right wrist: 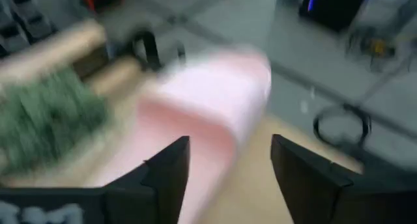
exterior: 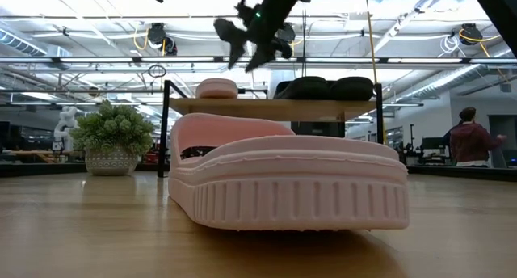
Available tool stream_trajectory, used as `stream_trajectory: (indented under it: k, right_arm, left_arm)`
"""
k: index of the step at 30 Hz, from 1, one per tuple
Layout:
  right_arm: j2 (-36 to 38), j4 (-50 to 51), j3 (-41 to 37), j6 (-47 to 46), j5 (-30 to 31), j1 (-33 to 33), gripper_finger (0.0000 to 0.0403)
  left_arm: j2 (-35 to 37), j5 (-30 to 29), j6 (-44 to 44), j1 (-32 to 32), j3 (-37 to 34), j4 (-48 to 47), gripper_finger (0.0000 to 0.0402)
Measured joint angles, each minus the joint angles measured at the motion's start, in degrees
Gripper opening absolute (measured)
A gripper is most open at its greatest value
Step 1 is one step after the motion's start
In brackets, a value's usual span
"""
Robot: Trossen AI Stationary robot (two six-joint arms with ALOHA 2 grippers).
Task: Pick and place slides into the shelf
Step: Put the left pink slipper on the shelf
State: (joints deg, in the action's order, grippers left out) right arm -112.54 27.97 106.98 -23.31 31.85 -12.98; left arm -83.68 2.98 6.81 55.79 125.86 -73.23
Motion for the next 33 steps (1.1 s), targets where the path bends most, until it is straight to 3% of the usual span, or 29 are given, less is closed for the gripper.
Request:
stream_trajectory:
  k: [4,13,20,33]
  right_arm:
    - [0.1,7.0,-0.1,-3.0,-3.7,-0.2,0.0151]
    - [0.8,7.8,0.0,0.4,-6.5,0.3,0.0011]
    - [0.7,5.5,-1.3,0.1,-14.1,-0.4,0.002]
    - [0.6,-1.1,-7.3,-1.5,-15.5,-0.5,0.0003]
  left_arm:
    - [0.0,0.0,-0.1,0.0,0.0,0.0,0.0168]
    - [0.0,0.0,-0.9,0.0,0.0,0.0,0.0168]
    - [0.0,0.0,-1.0,0.0,0.0,-0.2,0.0168]
    - [0.0,0.0,-1.1,0.0,0.0,-0.2,0.0168]
